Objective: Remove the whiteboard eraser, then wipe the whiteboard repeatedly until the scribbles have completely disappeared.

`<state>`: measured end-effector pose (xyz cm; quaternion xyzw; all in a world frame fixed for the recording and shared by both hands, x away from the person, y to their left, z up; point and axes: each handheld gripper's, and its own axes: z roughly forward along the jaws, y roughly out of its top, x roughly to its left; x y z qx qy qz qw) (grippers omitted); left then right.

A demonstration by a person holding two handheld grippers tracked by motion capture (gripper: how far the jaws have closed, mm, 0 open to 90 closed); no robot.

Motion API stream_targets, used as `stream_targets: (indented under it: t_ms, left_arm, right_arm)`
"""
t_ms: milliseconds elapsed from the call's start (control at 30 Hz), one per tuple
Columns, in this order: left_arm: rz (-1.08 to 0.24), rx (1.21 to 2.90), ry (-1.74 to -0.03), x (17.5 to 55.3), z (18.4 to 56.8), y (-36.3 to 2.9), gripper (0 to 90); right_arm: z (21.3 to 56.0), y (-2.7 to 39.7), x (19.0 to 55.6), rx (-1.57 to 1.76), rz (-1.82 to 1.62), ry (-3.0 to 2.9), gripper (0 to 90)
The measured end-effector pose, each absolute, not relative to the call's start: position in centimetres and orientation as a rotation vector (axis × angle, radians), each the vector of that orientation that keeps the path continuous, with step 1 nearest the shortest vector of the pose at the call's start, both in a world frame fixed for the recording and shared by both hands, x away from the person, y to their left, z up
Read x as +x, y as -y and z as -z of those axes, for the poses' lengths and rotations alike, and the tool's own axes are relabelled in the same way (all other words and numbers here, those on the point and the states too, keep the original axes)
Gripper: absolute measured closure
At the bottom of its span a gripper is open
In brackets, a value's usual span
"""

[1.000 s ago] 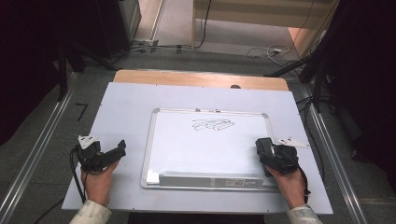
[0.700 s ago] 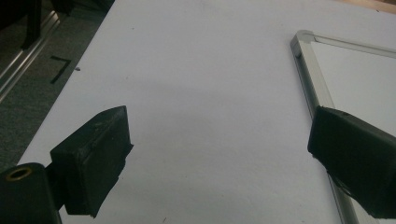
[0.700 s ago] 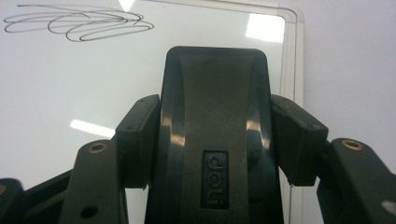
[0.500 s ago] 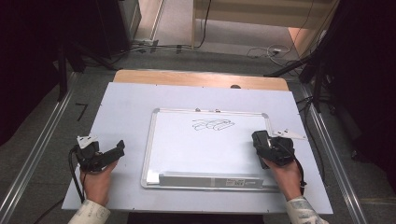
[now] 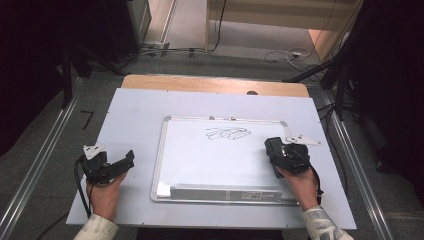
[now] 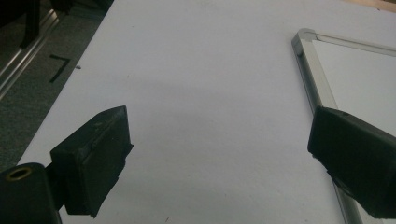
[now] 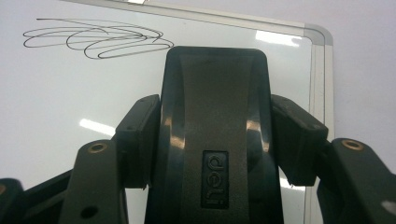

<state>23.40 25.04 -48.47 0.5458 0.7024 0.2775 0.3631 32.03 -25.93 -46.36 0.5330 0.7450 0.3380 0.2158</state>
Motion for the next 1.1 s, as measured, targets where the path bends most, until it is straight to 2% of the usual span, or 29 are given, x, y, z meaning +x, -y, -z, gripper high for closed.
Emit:
stream_targets:
  t_ms: [633, 1100]
  left_arm:
    - [-0.711, 1.404, -1.807, 23.4, 48.5, -25.2, 6.3]
    - [-0.715, 1.401, -1.806, 23.5, 48.4, -25.2, 6.3]
  right_arm:
    - [46.4, 25.2, 33.3, 1.484, -0.929, -2.075, 37.4]
    - [46.7, 23.8, 35.6, 1.479, -0.907, -2.092, 37.4]
